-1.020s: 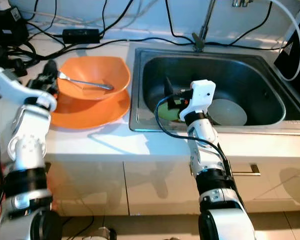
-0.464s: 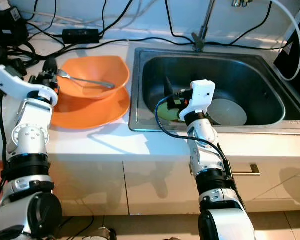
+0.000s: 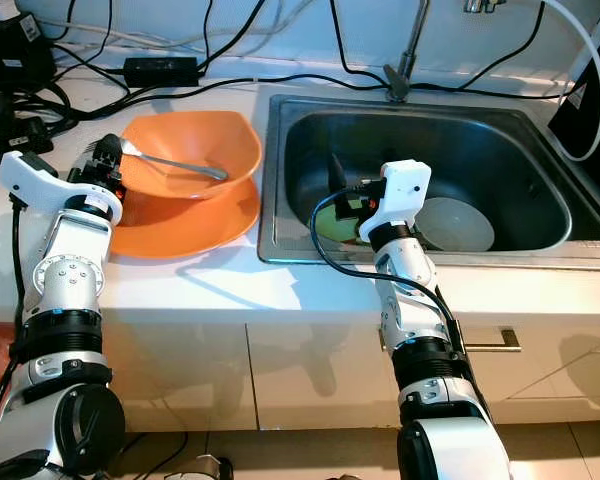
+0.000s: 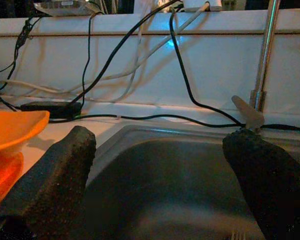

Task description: Kitchen organization

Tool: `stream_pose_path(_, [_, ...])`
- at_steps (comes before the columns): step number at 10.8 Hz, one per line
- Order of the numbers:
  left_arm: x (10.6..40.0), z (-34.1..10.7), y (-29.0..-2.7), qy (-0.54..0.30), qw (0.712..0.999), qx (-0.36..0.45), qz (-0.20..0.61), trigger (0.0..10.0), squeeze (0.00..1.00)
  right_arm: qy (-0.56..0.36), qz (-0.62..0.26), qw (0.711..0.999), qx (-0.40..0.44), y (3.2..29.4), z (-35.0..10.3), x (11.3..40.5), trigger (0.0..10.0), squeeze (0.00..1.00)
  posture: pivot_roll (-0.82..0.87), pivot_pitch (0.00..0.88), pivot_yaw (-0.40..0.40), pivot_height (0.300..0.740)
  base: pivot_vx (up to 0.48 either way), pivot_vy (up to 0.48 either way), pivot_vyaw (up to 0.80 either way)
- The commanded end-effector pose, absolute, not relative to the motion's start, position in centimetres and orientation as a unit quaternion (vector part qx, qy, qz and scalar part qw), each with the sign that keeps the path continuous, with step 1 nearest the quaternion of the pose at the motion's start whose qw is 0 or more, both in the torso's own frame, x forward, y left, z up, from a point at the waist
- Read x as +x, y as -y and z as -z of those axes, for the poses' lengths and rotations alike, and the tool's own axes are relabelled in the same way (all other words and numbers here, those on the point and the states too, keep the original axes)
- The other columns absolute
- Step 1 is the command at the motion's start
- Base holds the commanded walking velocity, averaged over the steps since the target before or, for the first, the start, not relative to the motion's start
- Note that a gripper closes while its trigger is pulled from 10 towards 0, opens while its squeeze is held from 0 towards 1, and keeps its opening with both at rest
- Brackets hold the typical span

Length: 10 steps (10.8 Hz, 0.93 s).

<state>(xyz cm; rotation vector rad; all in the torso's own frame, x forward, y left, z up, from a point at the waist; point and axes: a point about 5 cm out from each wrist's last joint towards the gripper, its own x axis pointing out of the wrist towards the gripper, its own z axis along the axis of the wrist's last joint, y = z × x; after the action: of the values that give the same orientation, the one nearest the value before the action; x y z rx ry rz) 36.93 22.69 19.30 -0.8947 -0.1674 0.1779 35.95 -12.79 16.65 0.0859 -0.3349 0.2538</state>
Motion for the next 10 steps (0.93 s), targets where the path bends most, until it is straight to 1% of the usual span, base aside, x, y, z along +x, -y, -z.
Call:
stream_pose_path(1, [37.3, -20.3, -22.6, 0.096, 0.894, -0.431, -0.077, 10.0, 0.00, 0.164, -0.126, 0.978, 0.040, 13.0, -16.6, 35.9, 10.0, 0.00, 0.05, 0.059, -0.055, 0.740, 0.000, 0.000, 0.00])
stream_pose_path(2, [37.3, -20.7, -23.3, 0.118, 0.891, -0.431, -0.082, 10.0, 0.00, 0.163, -0.127, 0.978, 0.040, 13.0, -16.5, 35.9, 10.0, 0.00, 0.05, 0.059, -0.055, 0.740, 0.000, 0.000, 0.00])
stream_pose_path(4, [37.5, -21.1, -23.8, 0.132, 0.884, -0.441, -0.083, 10.0, 0.00, 0.162, -0.127, 0.978, 0.040, 13.0, -16.5, 35.9, 10.0, 0.00, 0.05, 0.060, -0.057, 0.740, 0.000, 0.000, 0.00])
stream_pose_path(6, [38.0, -21.1, -23.4, 0.128, 0.883, -0.445, -0.074, 10.0, 0.00, 0.162, -0.127, 0.978, 0.038, 13.1, -16.5, 35.9, 10.0, 0.00, 0.05, 0.058, -0.059, 0.740, 0.000, 0.000, 0.00])
stream_pose_path(7, [38.0, -21.1, -23.2, 0.128, 0.883, -0.445, -0.073, 4.7, 0.00, 0.162, -0.127, 0.978, 0.038, 13.1, -16.5, 35.9, 10.0, 0.00, 0.05, 0.058, -0.060, 0.740, 0.000, 0.000, 0.00])
stream_pose_path(8, [38.1, -21.0, -23.1, 0.130, 0.882, -0.448, -0.070, 0.0, 0.00, 0.162, -0.127, 0.978, 0.037, 13.1, -16.5, 35.9, 10.0, 0.00, 0.05, 0.059, -0.061, 0.740, 0.000, 0.000, 0.00])
stream_pose_path(10, [38.0, -21.1, -23.3, 0.134, 0.881, -0.449, -0.069, 0.0, 0.00, 0.161, -0.129, 0.978, 0.037, 13.0, -16.5, 35.9, 10.0, 0.00, 0.05, 0.061, -0.063, 0.740, 0.000, 0.000, 0.00])
